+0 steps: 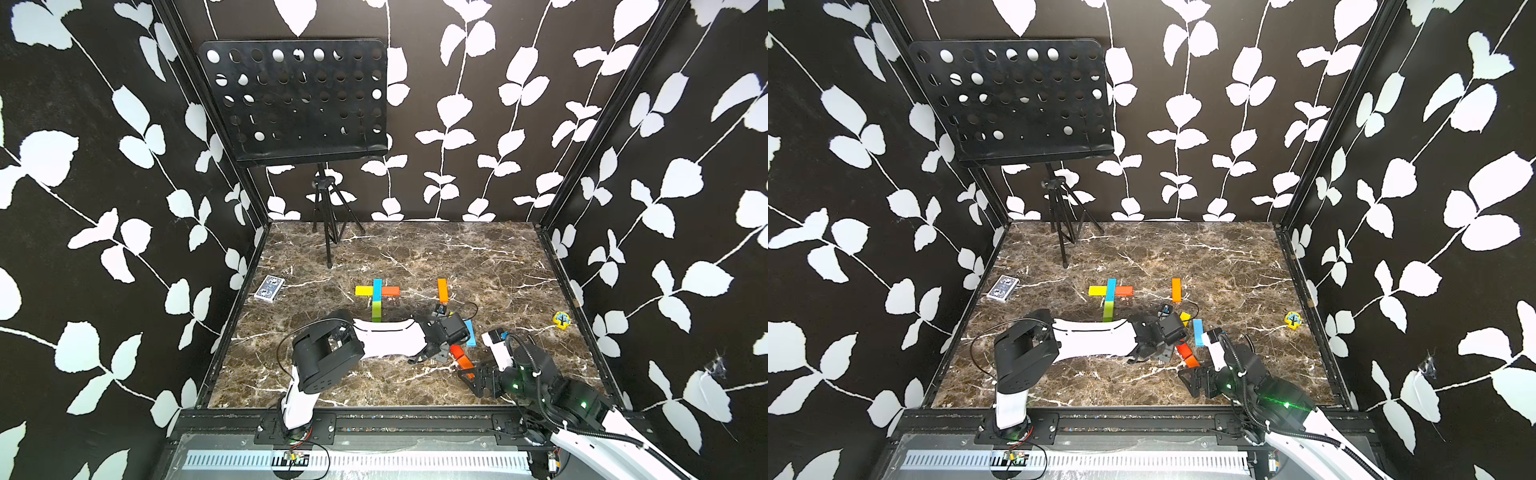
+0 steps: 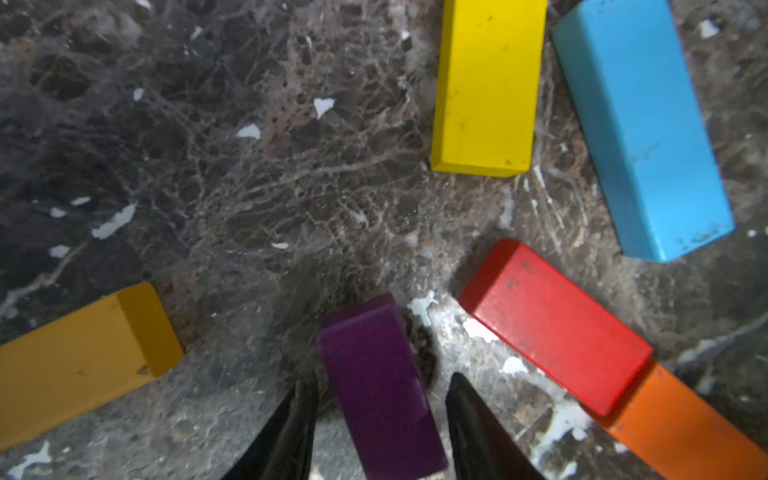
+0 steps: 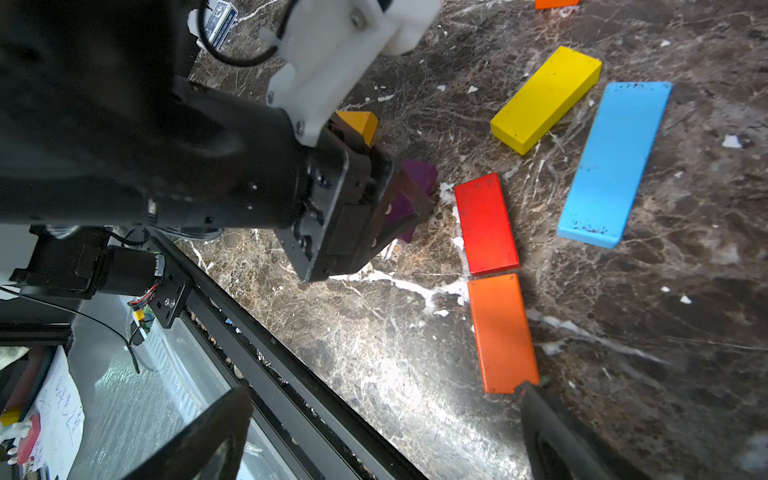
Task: Assemble the letter t with building blocks
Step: Pick up the building block from the center of the board.
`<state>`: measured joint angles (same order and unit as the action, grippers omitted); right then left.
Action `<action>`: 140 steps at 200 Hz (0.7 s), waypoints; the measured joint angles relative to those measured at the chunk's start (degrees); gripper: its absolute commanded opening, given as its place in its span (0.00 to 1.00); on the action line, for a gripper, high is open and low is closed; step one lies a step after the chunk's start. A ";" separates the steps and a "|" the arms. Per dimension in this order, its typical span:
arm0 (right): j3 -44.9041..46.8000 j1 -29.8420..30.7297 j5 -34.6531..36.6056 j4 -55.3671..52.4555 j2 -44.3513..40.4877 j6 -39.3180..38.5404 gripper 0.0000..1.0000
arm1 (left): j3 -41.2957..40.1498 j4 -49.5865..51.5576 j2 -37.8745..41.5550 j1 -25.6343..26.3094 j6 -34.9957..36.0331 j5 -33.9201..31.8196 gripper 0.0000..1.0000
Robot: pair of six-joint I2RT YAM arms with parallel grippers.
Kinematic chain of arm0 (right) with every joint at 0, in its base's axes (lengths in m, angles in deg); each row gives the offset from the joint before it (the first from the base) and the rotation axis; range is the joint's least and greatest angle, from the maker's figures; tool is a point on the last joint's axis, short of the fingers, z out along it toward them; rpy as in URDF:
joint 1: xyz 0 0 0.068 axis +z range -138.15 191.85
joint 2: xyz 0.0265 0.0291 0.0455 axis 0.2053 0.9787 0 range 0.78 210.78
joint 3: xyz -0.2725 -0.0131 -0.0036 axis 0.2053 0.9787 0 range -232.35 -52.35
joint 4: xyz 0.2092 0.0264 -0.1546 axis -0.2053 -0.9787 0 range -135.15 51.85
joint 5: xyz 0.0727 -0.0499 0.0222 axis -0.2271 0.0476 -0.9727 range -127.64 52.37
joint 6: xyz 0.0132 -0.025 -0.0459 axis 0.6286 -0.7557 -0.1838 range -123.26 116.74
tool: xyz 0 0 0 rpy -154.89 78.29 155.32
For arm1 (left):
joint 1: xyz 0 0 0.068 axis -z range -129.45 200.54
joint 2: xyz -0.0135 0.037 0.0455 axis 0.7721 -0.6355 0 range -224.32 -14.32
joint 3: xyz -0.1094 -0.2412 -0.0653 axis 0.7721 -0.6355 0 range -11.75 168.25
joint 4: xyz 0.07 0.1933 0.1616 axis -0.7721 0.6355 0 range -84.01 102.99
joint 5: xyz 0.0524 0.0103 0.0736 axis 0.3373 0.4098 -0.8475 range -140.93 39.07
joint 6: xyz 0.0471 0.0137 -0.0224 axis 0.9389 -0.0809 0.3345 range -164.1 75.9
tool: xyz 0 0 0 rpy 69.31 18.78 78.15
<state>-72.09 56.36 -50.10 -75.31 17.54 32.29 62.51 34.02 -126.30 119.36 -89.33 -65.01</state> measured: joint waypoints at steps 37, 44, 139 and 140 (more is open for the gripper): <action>0.00 0.00 0.00 0.00 0.00 0.02 0.99 | 0.72 0.83 -0.96 0.00 -0.26 0.02 0.49; 0.00 0.00 0.00 0.00 0.00 0.02 0.99 | 0.72 1.05 -0.96 0.00 -0.28 0.00 0.47; 0.00 0.00 0.00 0.02 0.94 0.00 0.99 | 0.81 2.54 -0.96 0.00 0.11 -0.35 0.44; 0.00 0.00 0.00 0.02 0.94 0.00 0.99 | 0.81 2.54 -0.96 0.00 0.11 -0.35 0.44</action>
<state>-72.09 56.36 -50.10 -75.29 18.48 32.29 63.31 36.55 -127.26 119.36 -89.22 -65.36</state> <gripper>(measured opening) 0.988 0.444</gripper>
